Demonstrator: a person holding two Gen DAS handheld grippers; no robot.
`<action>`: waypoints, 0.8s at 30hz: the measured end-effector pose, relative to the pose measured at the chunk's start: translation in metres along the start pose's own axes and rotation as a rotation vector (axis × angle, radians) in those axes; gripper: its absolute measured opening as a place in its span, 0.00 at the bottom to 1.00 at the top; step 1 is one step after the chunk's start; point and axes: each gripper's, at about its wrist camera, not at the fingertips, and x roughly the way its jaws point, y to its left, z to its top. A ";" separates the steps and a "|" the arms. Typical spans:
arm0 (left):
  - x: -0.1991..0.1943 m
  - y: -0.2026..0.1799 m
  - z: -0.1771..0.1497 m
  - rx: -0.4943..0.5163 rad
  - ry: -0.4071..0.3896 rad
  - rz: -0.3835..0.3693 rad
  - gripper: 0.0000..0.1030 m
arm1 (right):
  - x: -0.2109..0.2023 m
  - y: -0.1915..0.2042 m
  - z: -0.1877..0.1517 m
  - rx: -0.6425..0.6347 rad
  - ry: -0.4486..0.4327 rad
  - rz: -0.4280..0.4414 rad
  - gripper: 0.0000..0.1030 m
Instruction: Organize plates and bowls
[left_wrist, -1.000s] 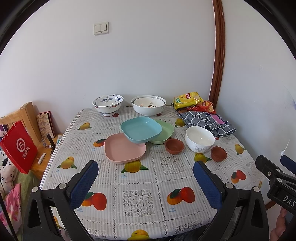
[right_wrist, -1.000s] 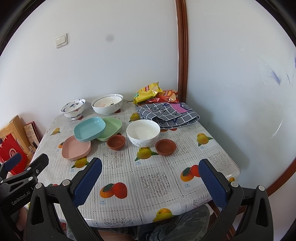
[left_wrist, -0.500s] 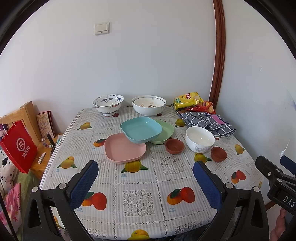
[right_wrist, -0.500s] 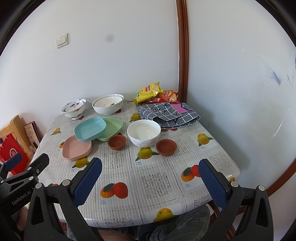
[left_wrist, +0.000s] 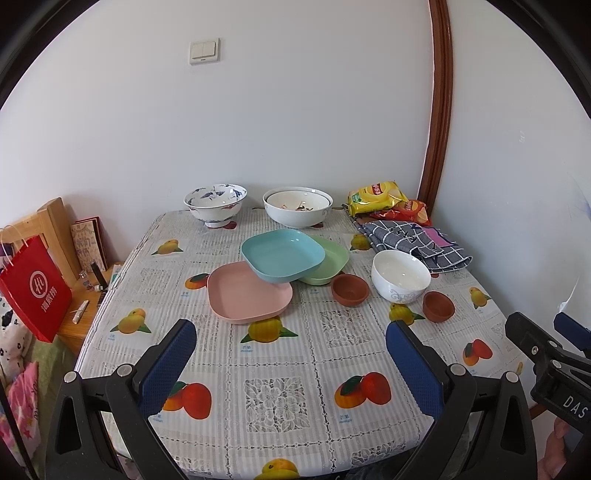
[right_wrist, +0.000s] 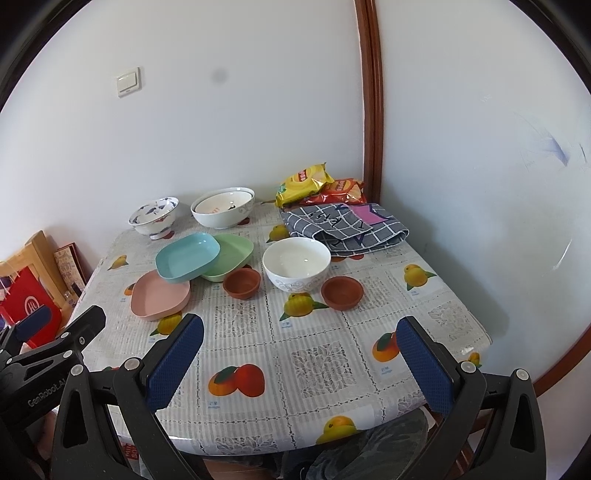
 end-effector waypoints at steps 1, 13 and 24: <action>0.002 0.000 0.000 -0.001 0.003 -0.003 1.00 | 0.001 0.000 0.000 0.002 0.002 0.004 1.00; 0.038 0.007 -0.004 -0.007 0.063 -0.009 1.00 | 0.033 0.005 -0.003 0.041 0.037 0.041 1.00; 0.078 0.023 -0.004 -0.042 0.128 -0.034 1.00 | 0.066 0.027 -0.005 -0.020 0.067 0.023 0.95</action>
